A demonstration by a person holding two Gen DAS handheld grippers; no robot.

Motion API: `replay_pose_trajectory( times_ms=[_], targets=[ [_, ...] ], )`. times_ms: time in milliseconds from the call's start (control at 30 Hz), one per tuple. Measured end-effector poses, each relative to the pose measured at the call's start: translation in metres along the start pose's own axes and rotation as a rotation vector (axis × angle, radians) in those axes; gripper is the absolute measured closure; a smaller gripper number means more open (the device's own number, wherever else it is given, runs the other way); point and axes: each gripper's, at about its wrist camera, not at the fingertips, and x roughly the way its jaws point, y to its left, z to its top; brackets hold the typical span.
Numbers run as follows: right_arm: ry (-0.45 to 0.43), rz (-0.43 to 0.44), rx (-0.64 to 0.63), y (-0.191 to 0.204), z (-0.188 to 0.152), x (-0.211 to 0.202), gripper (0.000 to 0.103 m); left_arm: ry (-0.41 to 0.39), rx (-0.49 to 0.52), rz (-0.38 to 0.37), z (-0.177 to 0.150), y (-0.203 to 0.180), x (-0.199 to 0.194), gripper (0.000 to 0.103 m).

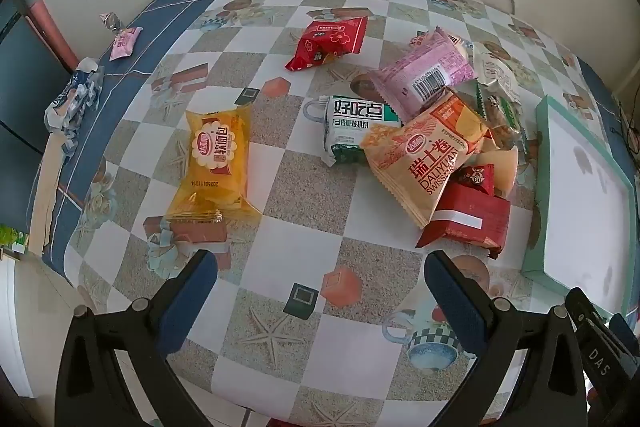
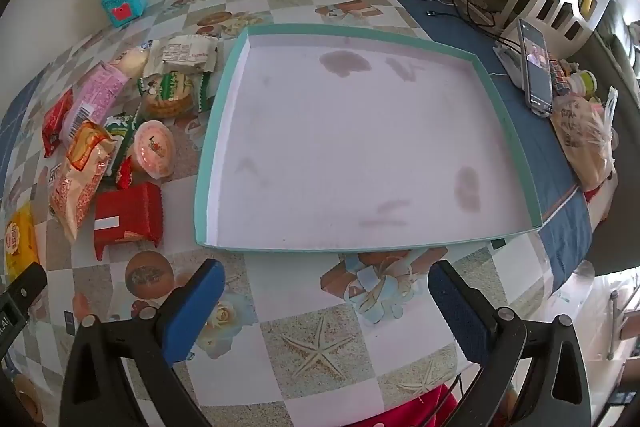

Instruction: Organize snacks

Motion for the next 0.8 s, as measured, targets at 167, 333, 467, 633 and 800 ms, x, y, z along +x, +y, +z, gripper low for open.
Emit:
replay_pose_trajectory(
  times_ms=[167, 333, 467, 633, 800],
  targets=[
    [0.0, 0.0, 0.001, 0.0, -0.0006, 0.0003, 0.0, -0.001, 0.001, -0.001, -0.0002, 0.0005, 0.0007, 0.0],
    [0.0, 0.0, 0.0, -0.0006, -0.001, 0.0008, 0.0, 0.001, 0.004, 0.0, -0.0006, 0.0005, 0.0025, 0.0],
    [0.0, 0.001, -0.001, -0.0007, -0.0013, 0.0009, 0.0, 0.001, 0.001, 0.0, -0.0005, 0.0006, 0.0003, 0.0],
    [0.0, 0.001, -0.001, -0.0002, -0.0017, 0.0011, 0.0, -0.001, 0.0, 0.0, -0.0004, 0.0001, 0.0002, 0.0],
    [0.0, 0.002, 0.0, -0.0003, -0.0015, 0.0012, 0.0, 0.0, 0.0, 0.0, -0.0004, 0.0, 0.0002, 0.0]
  ],
)
